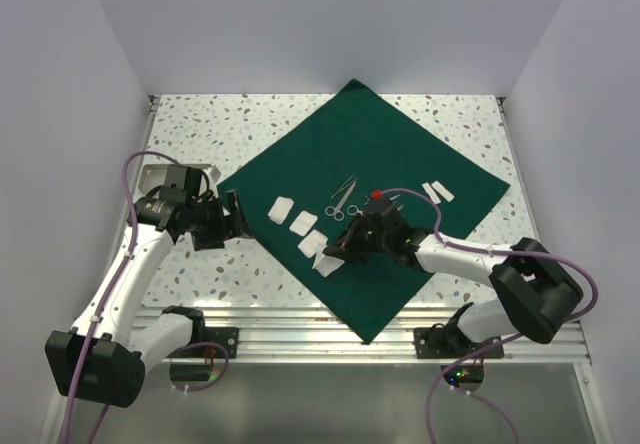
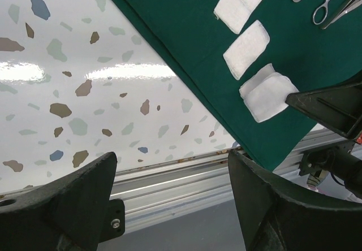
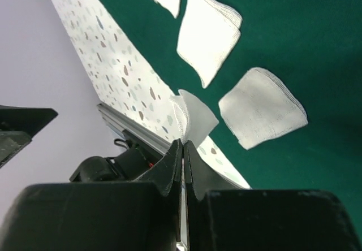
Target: Prepare the surgical pack
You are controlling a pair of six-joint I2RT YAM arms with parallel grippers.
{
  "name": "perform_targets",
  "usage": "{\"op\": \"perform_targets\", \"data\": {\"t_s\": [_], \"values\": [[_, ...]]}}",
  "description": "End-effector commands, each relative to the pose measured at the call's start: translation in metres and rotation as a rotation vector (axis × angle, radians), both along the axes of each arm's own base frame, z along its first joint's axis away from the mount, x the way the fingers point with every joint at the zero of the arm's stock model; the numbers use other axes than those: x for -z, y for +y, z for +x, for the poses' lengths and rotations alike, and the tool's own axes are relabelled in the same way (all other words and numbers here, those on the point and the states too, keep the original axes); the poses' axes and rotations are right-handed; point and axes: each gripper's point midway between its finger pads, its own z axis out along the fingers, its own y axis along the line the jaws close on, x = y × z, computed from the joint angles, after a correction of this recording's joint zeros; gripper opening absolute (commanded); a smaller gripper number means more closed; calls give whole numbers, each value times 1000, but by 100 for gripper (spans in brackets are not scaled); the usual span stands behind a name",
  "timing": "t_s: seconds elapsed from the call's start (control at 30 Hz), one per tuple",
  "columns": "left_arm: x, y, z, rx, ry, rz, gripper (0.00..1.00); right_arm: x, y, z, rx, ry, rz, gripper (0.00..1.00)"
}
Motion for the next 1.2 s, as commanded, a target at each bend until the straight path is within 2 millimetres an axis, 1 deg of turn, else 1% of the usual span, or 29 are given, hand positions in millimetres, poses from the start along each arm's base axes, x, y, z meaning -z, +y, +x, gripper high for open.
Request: {"op": "perform_targets", "data": {"t_s": [0.0,0.13,0.33,0.53,0.9,1.17], "values": [[-2,-2,5,-2,-24,-6,83,-12,8,10,5,-44,99,0],[-2,-2,8,-4,-23,-5,83,-9,11,13,2,-37,110,0],[-1,-3,9,0,-13,-4,83,8,3,17,26,-12,94,0],[1,-3,10,1,-8,-6,83,23,-7,10,25,18,59,0],[5,-4,11,6,-2,-4,83,40,-23,-1,9,54,-20,0],[5,-3,12,9,-2,0,83,46,-28,-3,5,66,-55,0]]}}
